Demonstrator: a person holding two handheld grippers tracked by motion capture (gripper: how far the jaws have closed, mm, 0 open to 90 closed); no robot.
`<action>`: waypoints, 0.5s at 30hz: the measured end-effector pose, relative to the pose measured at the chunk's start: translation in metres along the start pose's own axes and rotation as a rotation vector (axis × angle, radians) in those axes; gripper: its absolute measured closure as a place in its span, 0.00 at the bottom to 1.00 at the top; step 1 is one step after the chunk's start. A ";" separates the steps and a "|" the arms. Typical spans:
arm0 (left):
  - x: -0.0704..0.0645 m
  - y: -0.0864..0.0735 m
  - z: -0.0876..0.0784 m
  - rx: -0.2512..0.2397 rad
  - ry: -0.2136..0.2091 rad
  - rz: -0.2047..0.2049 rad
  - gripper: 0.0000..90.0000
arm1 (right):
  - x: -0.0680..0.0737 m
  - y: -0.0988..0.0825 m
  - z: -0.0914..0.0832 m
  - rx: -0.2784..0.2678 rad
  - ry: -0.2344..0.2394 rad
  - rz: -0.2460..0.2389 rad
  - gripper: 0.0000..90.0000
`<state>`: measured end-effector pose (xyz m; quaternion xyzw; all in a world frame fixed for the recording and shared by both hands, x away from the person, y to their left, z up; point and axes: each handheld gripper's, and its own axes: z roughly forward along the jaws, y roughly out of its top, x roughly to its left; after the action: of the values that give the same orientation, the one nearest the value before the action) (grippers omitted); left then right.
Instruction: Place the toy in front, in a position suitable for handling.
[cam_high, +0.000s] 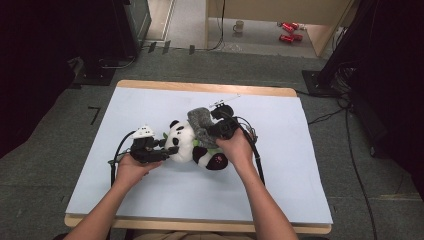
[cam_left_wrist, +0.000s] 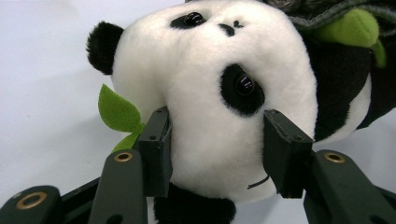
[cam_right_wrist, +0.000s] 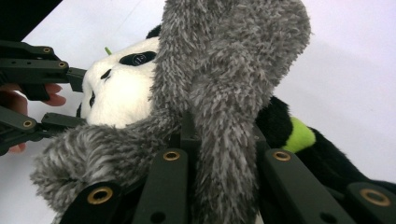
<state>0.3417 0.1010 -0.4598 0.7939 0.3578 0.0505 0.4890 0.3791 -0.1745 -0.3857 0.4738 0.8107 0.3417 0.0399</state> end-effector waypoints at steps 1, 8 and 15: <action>0.000 0.000 0.000 0.001 -0.001 0.000 0.55 | 0.000 0.000 -0.001 -0.001 -0.001 -0.002 0.87; 0.001 0.000 0.000 -0.005 -0.009 -0.005 0.55 | -0.006 -0.002 -0.007 -0.018 -0.020 -0.004 0.87; 0.002 -0.001 -0.001 -0.015 -0.006 -0.019 0.55 | -0.011 0.002 -0.022 -0.032 -0.054 0.023 0.87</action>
<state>0.3419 0.1028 -0.4611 0.7869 0.3637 0.0461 0.4963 0.3777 -0.1937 -0.3710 0.4914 0.7983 0.3420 0.0655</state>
